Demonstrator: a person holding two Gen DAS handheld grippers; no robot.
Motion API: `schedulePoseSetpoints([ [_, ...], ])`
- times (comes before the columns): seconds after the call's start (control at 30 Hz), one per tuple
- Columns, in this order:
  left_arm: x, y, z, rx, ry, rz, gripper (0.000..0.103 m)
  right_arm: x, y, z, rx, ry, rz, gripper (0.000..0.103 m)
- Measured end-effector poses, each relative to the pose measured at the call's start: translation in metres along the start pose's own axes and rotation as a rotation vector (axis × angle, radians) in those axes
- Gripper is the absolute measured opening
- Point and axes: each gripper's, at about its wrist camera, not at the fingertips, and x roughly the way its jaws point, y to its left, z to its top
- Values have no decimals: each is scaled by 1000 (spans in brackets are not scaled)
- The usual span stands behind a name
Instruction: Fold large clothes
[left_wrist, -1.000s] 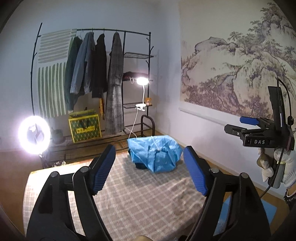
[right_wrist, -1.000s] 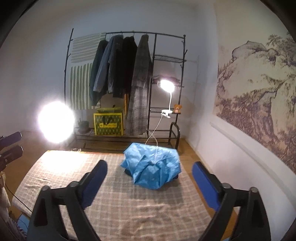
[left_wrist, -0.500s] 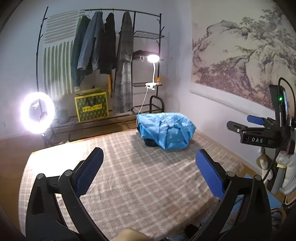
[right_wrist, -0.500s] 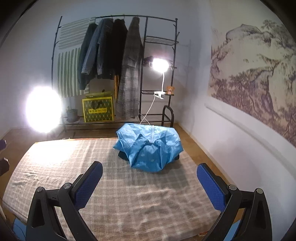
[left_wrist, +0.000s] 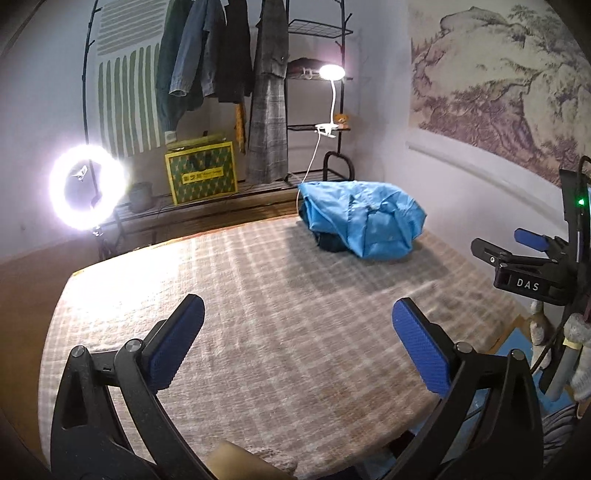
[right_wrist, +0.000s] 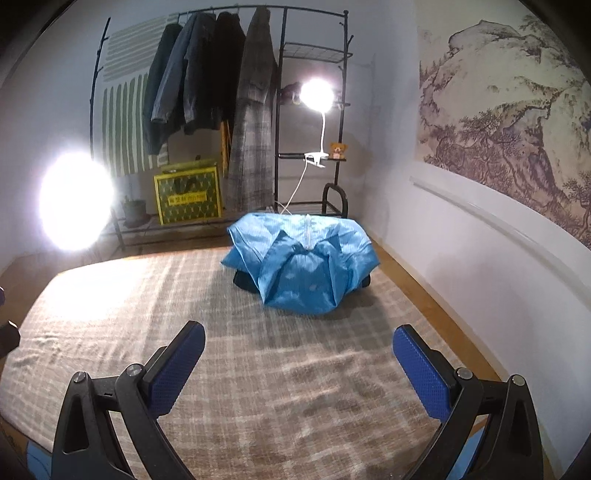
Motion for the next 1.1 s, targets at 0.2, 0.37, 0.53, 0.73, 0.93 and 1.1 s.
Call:
schedulePoseSetpoints([
  [0.2,12,-1,-6,3,14,25,103,14,-1,-10,-6,8,-22,103],
  [0.37,19,-5,-9,13,28,26,103,21,-5,-13,5,29,-24,103],
  [0.53,22,-8,-11,19,36,20,103,24,-10,-15,32,38,-24,103],
  [0.73,21,-9,-10,15,32,17,103,23,-10,-17,36,40,-35,103],
  [0.93,18,-9,-10,12,26,16,103,24,-12,-17,48,42,-38,103],
  [1.1,17,-9,-10,12,25,17,103,25,-12,-17,50,43,-38,103],
])
